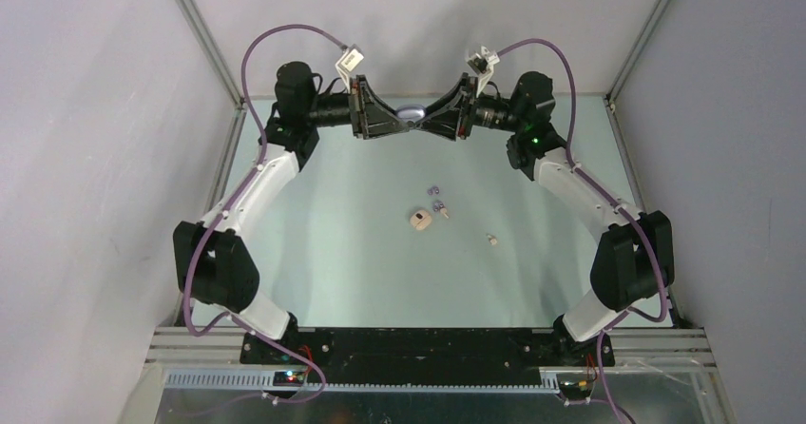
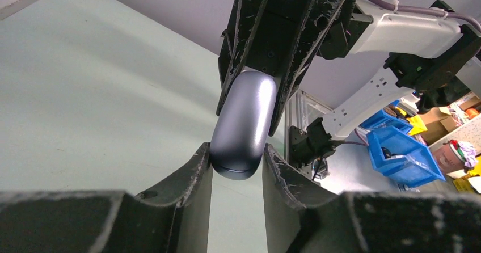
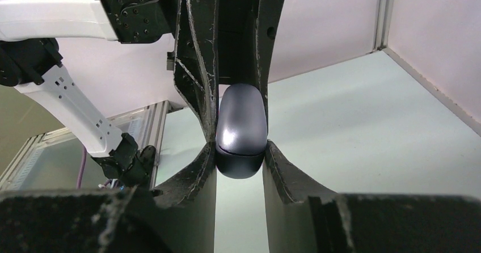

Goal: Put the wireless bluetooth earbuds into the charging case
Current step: Pick up the charging case at the center of the board, then open the charging case.

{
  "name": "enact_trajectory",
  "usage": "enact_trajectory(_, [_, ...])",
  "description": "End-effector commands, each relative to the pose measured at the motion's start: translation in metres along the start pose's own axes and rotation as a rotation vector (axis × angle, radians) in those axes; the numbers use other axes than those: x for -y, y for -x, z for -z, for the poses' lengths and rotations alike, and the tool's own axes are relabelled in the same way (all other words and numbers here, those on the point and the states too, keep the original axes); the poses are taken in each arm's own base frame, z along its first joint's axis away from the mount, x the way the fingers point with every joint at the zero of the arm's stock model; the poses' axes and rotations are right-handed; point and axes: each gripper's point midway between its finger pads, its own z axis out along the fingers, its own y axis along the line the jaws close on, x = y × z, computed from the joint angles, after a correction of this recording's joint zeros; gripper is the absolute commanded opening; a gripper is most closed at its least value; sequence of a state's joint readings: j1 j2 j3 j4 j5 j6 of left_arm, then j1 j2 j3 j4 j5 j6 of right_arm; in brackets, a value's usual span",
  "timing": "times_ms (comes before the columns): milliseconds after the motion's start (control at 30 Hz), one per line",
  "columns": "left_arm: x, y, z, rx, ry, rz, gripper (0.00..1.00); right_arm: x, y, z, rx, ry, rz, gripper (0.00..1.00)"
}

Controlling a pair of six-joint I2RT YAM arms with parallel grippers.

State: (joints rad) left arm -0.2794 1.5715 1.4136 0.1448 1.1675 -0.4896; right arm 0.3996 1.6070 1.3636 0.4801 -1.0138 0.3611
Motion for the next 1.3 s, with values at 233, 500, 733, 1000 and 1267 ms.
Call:
enact_trajectory(233, [-0.007,-0.013,0.009,-0.087,0.093,-0.187,0.00,0.008,-0.002,0.029,-0.071,-0.044,-0.004,0.61])
enact_trajectory(500, [-0.032,-0.084,0.041,-0.405,0.190,-0.485,0.00,0.022,-0.012,0.053,-0.226,-0.125,-0.028,0.56])
enact_trajectory(733, [-0.024,-0.104,0.045,-0.474,0.198,-0.680,0.00,0.007,-0.047,0.042,-0.378,0.005,0.057,0.48])
enact_trajectory(1000, [-0.026,-0.095,0.043,-0.462,0.238,-0.716,0.00,-0.006,-0.083,0.009,-0.451,0.117,0.155,0.63])
enact_trajectory(1267, [-0.023,-0.080,0.036,-0.392,0.264,-0.680,0.00,-0.011,-0.096,-0.012,-0.451,0.150,0.161,0.60])
